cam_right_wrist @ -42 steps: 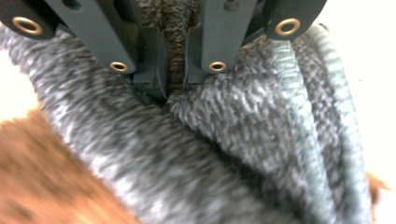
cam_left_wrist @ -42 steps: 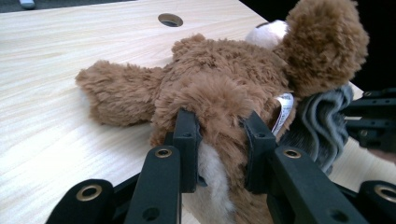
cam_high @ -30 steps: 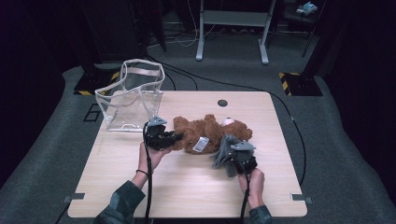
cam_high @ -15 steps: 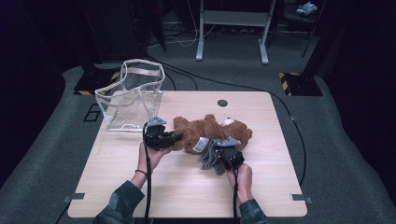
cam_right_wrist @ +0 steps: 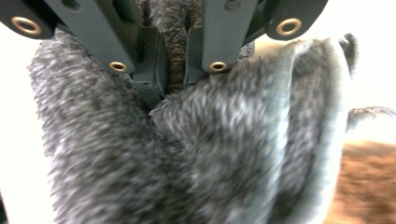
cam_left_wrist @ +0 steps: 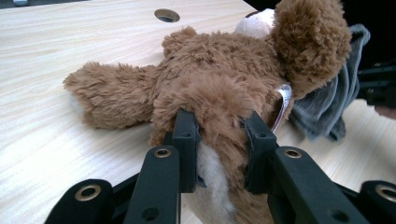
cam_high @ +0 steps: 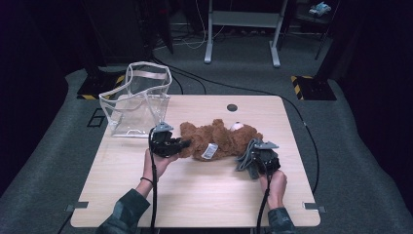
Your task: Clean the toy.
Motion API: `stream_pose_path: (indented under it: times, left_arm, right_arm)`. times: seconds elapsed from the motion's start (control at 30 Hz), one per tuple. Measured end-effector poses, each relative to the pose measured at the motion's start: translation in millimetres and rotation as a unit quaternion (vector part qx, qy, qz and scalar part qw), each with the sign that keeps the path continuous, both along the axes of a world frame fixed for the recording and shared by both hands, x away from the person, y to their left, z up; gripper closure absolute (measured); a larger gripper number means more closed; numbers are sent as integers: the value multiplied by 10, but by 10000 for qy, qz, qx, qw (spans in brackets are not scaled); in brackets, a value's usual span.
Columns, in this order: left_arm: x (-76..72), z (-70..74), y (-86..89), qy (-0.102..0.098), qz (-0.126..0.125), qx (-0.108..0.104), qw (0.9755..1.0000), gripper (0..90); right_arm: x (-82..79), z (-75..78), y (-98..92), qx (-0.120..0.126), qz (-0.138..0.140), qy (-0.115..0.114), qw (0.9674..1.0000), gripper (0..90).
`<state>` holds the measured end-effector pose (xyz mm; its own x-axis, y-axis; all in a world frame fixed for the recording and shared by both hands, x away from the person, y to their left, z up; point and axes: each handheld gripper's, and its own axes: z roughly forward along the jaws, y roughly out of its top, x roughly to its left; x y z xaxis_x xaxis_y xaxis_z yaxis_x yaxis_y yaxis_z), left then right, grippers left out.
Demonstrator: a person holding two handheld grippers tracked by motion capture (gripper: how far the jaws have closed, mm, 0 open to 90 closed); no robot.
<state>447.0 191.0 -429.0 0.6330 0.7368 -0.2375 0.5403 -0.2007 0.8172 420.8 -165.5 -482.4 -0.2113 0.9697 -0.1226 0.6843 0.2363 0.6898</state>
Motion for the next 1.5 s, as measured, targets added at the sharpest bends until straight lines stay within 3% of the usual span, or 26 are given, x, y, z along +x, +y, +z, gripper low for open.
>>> stream_pose_path:
  times: [0.1, 0.2, 0.23, 0.27, 0.3, 0.4, 0.5, 0.57, 0.7, 0.73, 0.77, 0.93, 1.1, 1.33, 1.5]
  left_arm:
    - [6, -6, 1, 13, -14, -13, 10000, 715]
    - [10, -13, 0, -3, -10, -16, 10000, 715]
    - [6, -12, -3, 19, 13, -15, 10000, 715]
    - [8, -15, -5, 19, 18, -28, 10000, 714]
    - [7, -13, -6, 28, 15, -12, 10000, 714]
    - [9, -13, -8, 10, -8, 19, 10000, 714]
    - [13, -16, -7, 4, -15, 19, 10000, 713]
    - [16, -17, -3, 17, -30, 37, 10000, 714]
    - [15, -17, 2, -2, -53, 66, 10000, 714]
    - [15, -19, 3, 7, -57, 59, 10000, 713]
    - [16, -25, 4, 9, -57, 40, 10000, 713]
    - [12, -36, 2, 20, -38, 30, 10000, 713]
    - [11, -39, -5, 21, -64, 31, 10000, 713]
    - [6, -48, 6, 42, -77, 38, 10000, 712]
    - [3, -49, 6, 36, -91, 45, 9999, 711]
  right_arm:
    - [-64, 33, -15, 32, 24, -11, 10000, 808]
    - [-170, 62, 188, 264, 459, 18, 9986, 807]
    - [-225, 64, 345, 317, 754, 33, 9966, 807]
    - [-300, 60, 642, 318, 1223, 83, 9919, 805]
    - [-300, 60, 642, 318, 1223, 83, 9919, 805]
    - [-346, 35, 1024, 237, 1806, 26, 9833, 801]
    - [-272, -5, 1309, 213, 2044, 31, 9787, 799]
    - [-221, -13, 1393, 111, 1982, -1, 9801, 798]
    - [-135, -13, 1280, 95, 1796, 40, 9837, 800]
    - [-122, -1, 1147, 185, 1559, 90, 9875, 801]
    - [-122, -1, 1147, 185, 1559, 90, 9875, 801]
    - [-69, 6, 697, 217, 1062, 49, 9941, 803]
    - [-23, 5, 356, 492, 684, 89, 9964, 803]
    - [48, 14, -98, 505, 85, 93, 9986, 805]
    - [53, 18, -262, 422, -202, 89, 9989, 804]
